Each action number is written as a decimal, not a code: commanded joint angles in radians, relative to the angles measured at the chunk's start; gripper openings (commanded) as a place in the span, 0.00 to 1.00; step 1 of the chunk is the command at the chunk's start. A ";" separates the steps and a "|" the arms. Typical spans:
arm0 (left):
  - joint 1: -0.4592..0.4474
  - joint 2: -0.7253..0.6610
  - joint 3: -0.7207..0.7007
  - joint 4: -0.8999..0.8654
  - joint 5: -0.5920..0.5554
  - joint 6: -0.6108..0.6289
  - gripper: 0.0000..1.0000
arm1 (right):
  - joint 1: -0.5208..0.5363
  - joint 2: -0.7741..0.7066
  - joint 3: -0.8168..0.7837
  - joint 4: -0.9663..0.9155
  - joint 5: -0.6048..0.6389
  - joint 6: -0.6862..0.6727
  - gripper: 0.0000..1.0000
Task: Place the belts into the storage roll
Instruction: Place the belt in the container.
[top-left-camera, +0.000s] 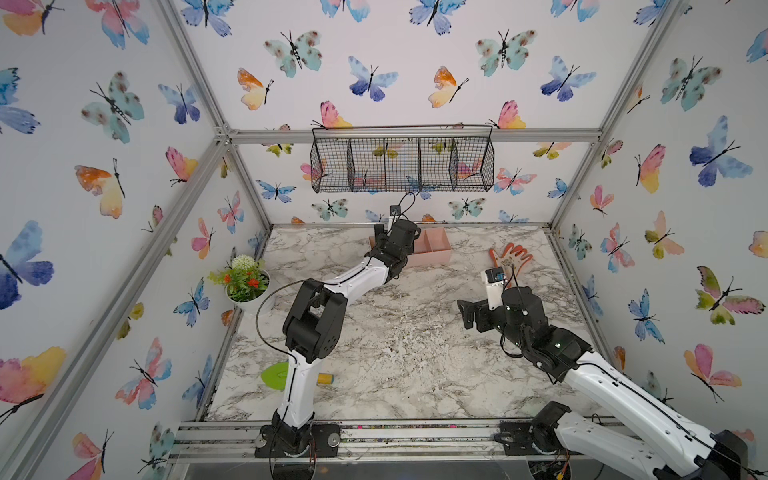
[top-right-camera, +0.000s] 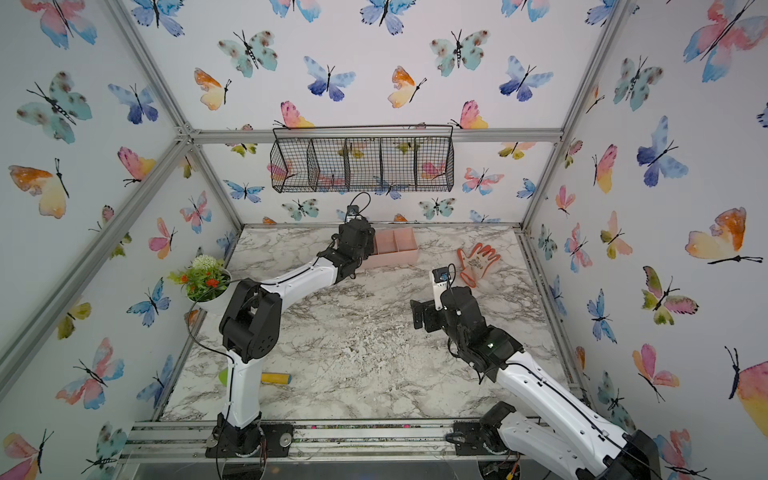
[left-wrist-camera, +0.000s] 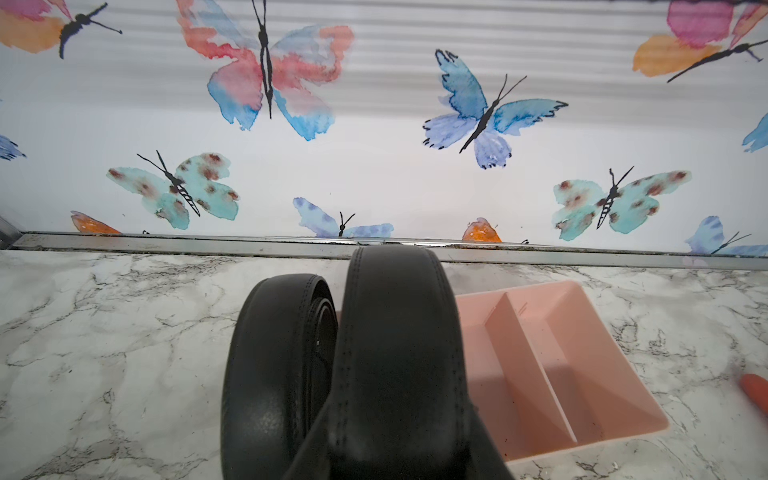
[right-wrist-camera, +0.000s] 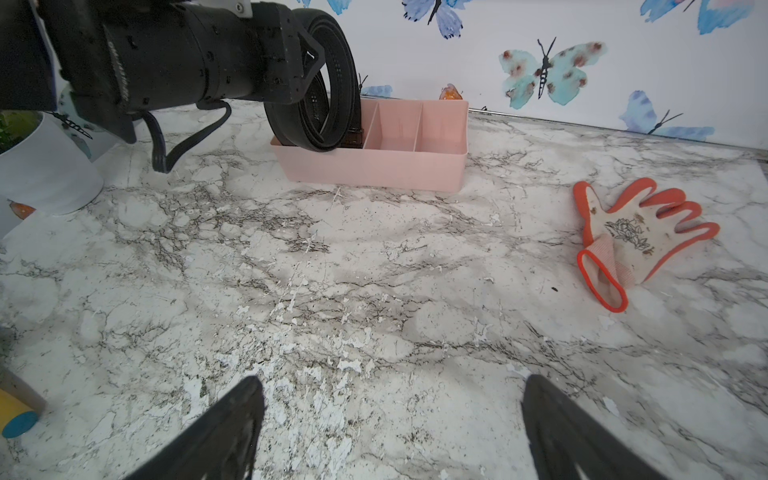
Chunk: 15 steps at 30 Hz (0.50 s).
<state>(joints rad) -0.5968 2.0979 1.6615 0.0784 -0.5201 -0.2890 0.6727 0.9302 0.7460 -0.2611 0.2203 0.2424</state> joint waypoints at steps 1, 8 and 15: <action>0.008 0.028 0.051 0.054 -0.028 -0.012 0.04 | -0.002 0.005 -0.011 0.004 0.009 -0.003 0.99; 0.016 0.068 0.065 0.088 -0.065 -0.030 0.04 | -0.002 0.015 -0.017 0.003 -0.014 0.003 0.99; 0.027 0.118 0.075 0.119 -0.078 -0.063 0.04 | -0.002 0.011 -0.020 0.005 -0.013 0.003 0.99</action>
<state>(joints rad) -0.5789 2.1849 1.7077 0.1516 -0.5625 -0.3199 0.6727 0.9409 0.7376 -0.2607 0.2115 0.2428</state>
